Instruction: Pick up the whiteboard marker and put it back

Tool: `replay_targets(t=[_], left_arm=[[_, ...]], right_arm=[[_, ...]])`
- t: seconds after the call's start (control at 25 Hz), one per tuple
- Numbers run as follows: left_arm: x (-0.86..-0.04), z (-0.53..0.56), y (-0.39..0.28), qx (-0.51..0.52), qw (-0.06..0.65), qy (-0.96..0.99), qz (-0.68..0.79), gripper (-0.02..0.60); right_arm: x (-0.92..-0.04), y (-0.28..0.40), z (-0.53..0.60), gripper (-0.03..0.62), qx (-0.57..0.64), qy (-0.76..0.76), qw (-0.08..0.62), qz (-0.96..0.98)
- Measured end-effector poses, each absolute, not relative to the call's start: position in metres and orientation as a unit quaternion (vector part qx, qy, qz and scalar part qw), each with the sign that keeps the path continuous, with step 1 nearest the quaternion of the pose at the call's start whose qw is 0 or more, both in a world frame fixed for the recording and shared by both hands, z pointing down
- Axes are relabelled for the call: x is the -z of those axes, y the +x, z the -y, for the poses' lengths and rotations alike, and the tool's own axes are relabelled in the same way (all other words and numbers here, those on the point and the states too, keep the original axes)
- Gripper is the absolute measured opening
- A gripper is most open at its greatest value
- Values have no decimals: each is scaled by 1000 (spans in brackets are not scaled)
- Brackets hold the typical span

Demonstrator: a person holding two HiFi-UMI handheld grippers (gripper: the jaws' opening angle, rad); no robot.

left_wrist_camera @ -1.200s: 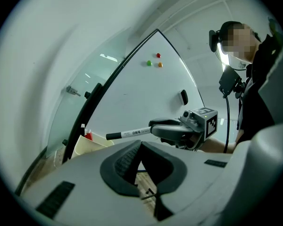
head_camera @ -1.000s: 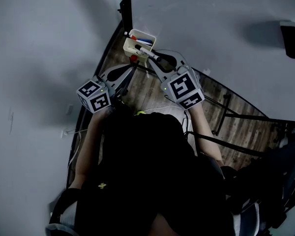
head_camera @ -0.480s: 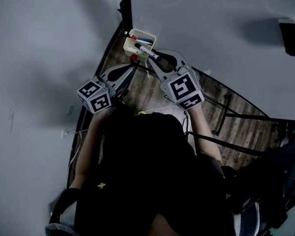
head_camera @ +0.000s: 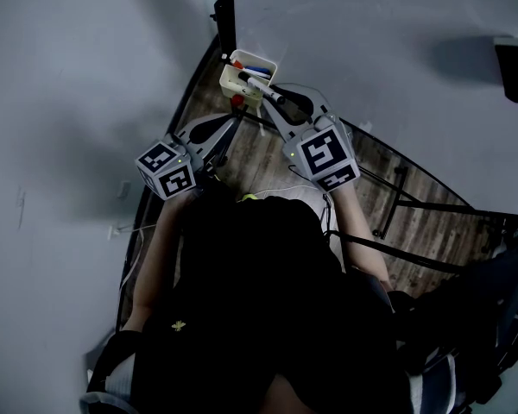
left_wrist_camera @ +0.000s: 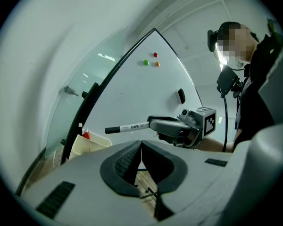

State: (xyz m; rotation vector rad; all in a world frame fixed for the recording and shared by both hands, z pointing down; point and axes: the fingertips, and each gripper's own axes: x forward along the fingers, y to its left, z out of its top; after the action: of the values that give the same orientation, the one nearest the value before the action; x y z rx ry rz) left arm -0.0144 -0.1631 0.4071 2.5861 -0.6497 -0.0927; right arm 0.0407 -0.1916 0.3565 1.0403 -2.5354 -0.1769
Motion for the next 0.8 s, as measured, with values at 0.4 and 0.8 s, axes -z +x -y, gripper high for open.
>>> replay_targets(t=[0.4, 0.8], left_arm=[[-411, 165, -21, 34, 240, 940, 241, 14], [-410, 168, -25, 34, 245, 938, 242, 14]], right_arm=[[-353, 39, 200, 81, 66, 380, 186, 904], [-357, 46, 215, 81, 57, 398, 182, 898]])
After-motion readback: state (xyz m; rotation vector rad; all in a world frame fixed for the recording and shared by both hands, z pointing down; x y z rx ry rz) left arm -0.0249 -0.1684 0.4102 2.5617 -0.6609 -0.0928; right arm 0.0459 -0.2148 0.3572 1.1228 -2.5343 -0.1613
